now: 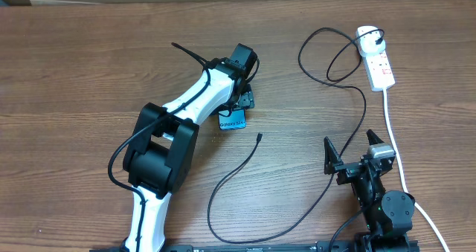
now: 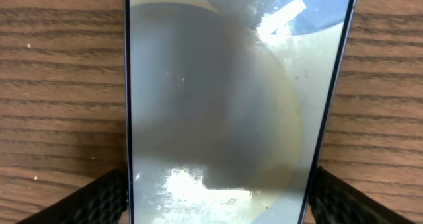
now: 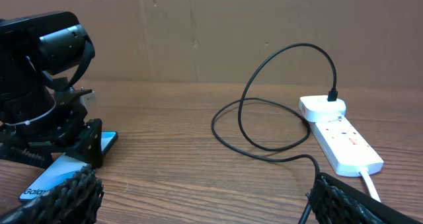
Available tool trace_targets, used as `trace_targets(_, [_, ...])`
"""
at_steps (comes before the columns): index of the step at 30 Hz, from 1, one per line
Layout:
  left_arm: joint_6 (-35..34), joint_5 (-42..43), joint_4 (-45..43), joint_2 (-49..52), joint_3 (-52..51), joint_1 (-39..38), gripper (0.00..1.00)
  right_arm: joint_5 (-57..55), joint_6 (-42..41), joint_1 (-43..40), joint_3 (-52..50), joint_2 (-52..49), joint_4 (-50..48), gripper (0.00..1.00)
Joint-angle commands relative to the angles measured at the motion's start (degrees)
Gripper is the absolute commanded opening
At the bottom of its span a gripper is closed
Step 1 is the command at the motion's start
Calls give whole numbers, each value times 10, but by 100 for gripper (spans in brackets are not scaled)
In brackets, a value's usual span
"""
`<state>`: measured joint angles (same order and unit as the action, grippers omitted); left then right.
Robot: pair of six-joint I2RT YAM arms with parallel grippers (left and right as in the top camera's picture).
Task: Plug charger to phone and switch on socket
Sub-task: 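Close the left gripper on the phone's long edges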
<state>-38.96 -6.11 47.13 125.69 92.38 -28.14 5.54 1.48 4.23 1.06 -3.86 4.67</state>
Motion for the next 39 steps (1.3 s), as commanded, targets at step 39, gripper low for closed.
trace_targets(39, [-5,53,43,1,32,-1,74,-3,-1,2,-6,4,-3,100])
